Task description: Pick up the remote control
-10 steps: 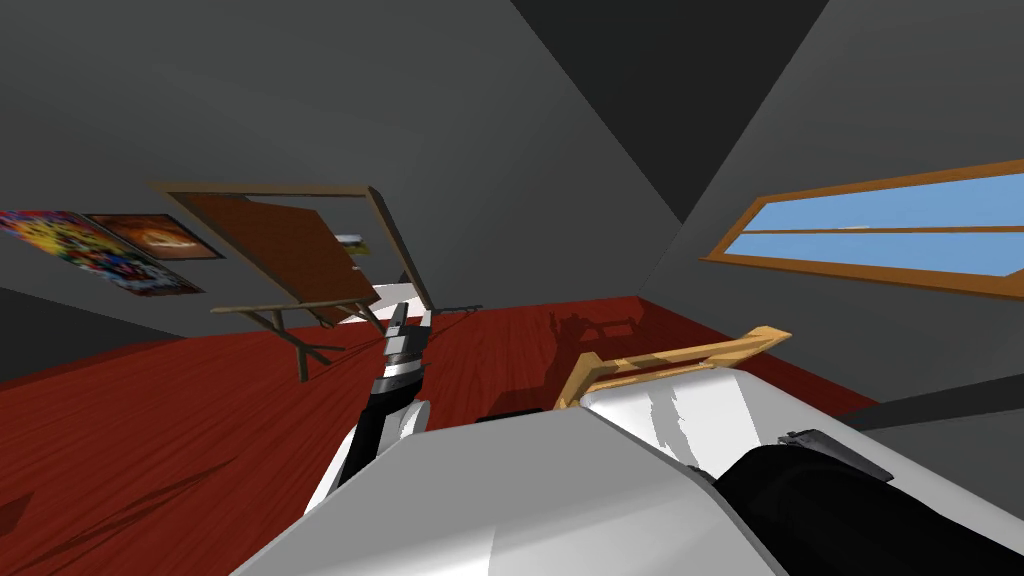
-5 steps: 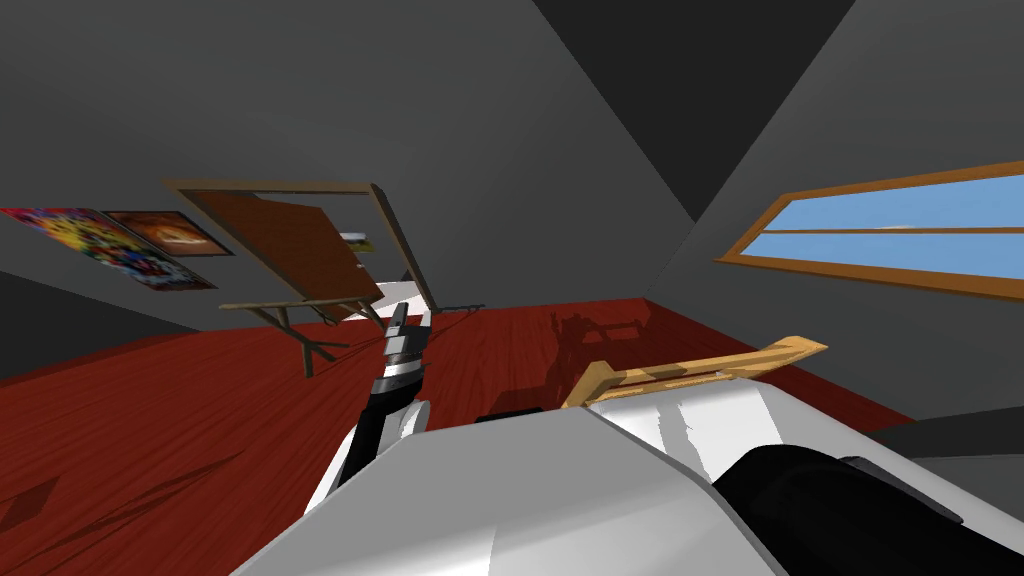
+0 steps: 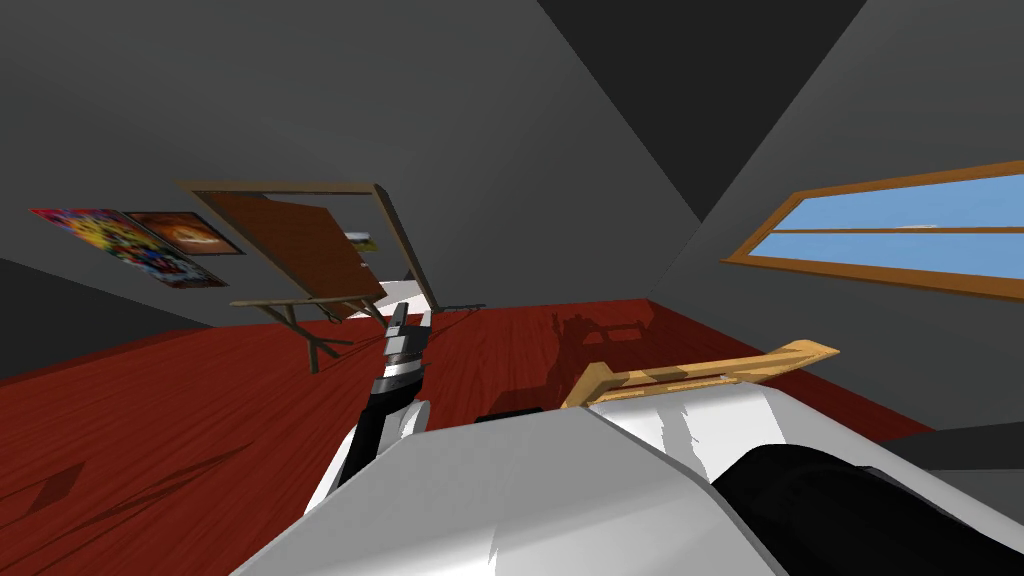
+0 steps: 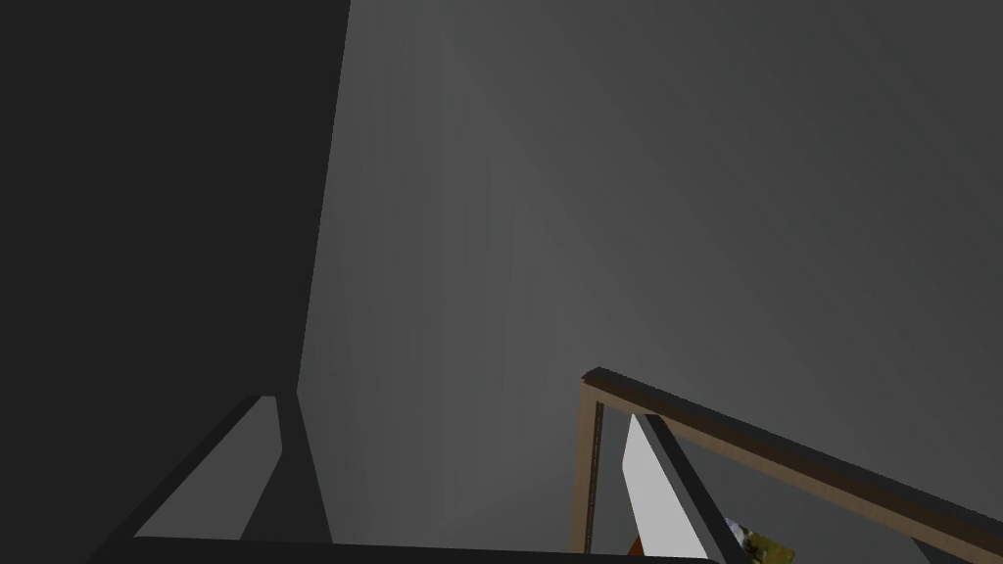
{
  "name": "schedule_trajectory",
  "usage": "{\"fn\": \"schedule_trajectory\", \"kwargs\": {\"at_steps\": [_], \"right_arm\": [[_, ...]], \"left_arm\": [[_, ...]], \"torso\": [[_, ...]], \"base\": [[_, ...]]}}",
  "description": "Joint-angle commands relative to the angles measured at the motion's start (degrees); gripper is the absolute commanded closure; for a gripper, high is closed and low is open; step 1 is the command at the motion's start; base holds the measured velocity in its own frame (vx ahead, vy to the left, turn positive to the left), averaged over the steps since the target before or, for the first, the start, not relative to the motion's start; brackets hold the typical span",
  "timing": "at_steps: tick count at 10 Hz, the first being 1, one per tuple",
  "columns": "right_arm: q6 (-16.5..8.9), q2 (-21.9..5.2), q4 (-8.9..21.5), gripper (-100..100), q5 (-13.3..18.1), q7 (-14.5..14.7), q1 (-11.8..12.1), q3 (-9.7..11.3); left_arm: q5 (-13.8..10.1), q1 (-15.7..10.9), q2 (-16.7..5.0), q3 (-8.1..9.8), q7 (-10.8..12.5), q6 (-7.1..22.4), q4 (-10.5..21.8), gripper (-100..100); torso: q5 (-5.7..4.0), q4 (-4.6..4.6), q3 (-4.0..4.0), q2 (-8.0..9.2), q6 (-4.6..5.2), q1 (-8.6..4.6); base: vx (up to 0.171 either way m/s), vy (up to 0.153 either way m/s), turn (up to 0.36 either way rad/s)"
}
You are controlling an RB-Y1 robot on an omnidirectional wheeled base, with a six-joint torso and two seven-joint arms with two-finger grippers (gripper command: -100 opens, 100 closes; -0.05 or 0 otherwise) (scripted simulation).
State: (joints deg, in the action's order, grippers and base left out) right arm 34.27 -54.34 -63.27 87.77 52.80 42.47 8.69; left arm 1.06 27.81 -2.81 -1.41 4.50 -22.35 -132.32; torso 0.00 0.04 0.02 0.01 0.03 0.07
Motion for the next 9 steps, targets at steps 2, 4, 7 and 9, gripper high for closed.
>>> {"fn": "schedule_trajectory", "kwargs": {"at_steps": [2,4,7,9], "right_arm": [[-0.01,0.00,0.00,100,0.00,0.00,-0.01,-0.01],[-0.02,0.00,0.00,0,0.00,0.00,-0.01,-0.01],[1.35,-2.27,-2.18,100,-0.31,-0.70,1.37,-1.44],[1.28,-2.19,-2.13,0,-0.32,-0.76,1.36,-1.40]], "left_arm": [[0.00,0.00,0.00,0.00,0.00,0.00,0.00,0],[0.00,0.00,0.00,0.00,0.00,0.00,0.00,0],[0.00,0.00,0.00,0.00,0.00,0.00,0.00,0],[0.00,0.00,0.00,0.00,0.00,0.00,0.00,0]], "torso": [[0.00,-0.01,0.00,0.00,0.00,-0.01],[0.00,-0.01,-0.01,0.00,0.00,-0.01],[0.06,-0.02,-0.03,-0.04,0.04,0.20],[0.03,-0.02,-0.02,-0.02,0.01,0.10]], "base": [[0.000,0.000,0.000],[0.000,0.000,0.000],[0.010,0.040,-0.068],[0.001,0.007,-0.002]]}}
